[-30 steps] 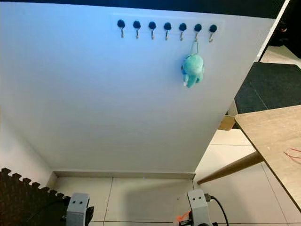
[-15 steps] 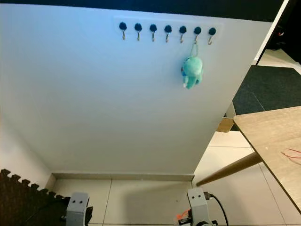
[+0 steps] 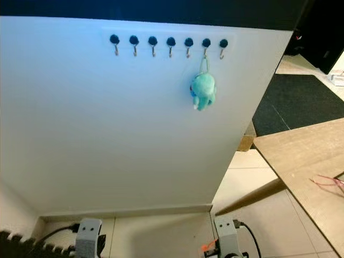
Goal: Hang keys on a hook
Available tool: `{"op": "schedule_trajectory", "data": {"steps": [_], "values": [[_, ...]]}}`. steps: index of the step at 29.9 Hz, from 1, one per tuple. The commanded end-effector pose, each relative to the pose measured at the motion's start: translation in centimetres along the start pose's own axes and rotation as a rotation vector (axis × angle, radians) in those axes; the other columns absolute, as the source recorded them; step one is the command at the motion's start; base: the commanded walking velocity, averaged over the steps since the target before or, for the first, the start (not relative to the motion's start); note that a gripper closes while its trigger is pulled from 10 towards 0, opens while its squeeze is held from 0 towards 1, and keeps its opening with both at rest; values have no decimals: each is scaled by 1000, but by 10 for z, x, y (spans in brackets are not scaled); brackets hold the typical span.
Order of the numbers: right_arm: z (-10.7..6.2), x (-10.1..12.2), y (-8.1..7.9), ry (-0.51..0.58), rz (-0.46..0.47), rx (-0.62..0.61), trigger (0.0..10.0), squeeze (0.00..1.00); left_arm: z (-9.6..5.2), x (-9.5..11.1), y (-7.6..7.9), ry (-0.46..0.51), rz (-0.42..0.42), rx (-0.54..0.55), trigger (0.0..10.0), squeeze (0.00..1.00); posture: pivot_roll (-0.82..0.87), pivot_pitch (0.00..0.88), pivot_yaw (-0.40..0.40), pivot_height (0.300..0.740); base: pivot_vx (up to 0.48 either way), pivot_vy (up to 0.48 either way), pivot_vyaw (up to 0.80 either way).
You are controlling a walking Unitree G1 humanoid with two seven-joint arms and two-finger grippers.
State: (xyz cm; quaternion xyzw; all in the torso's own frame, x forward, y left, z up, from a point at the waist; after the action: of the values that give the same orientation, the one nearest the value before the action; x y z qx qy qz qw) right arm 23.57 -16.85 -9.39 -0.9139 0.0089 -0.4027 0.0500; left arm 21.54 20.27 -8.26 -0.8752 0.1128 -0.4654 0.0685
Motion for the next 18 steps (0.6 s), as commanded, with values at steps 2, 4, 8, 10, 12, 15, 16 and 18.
{"op": "schedule_trajectory", "data": {"steps": [2, 4, 8, 10, 12, 15, 16, 18], "values": [[-3, -9, 6, -28, -2, -15, 10000, 0, -1, -3, -4, -5, 2, 15, 10000, 0, 76, 49, -46, 740, 298, 0, 0], [-3, -9, 6, -28, -2, -15, 10000, 0, -2, -2, -4, 1, -4, 21, 10000, 0, 77, 49, -45, 740, 261, 0, 0], [-3, -9, 6, -27, -2, -15, 10000, 0, -2, 0, -7, 18, -14, 41, 10000, 0, 79, 51, -46, 740, 0, 0, 0], [-3, -8, 6, -26, -1, -15, 10000, 0, -2, 0, -8, 19, -15, 43, 10000, 0, 82, 52, -47, 740, 0, 0, 0], [-3, -8, 6, -26, -1, -14, 10000, 0, -2, 1, -8, 19, -15, 44, 10000, 0, 82, 53, -48, 740, 0, 0, 0], [-3, -8, 5, -26, -2, -14, 10000, 0, -2, 1, -8, 20, -15, 46, 10000, 0, 83, 54, -49, 740, 0, 0, 0], [-3, -7, 5, -25, -2, -12, 10000, 0, -2, 1, -9, 22, -16, 48, 10000, 0, 84, 55, -50, 740, 0, 0, 0], [-2, -6, 4, -23, -2, -9, 10000, 0, -2, 1, -9, 25, -18, 53, 10000, 0, 85, 56, -50, 740, 0, 0, 0]]}}
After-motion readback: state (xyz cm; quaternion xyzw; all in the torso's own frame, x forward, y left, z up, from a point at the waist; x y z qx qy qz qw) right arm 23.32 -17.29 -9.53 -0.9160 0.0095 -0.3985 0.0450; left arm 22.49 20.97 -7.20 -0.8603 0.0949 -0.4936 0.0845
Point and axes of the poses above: a point about 5 cm out from each wrist's last joint towards the gripper, its own z axis pointing out of the wrist towards the gripper, its own x axis along the axis of the wrist's last joint, y = z × x, the point moved 4 cm from there along z, pointing out of the wrist towards the gripper, and after that the axes turned 12 degrees about z, right-handed, at the moved point
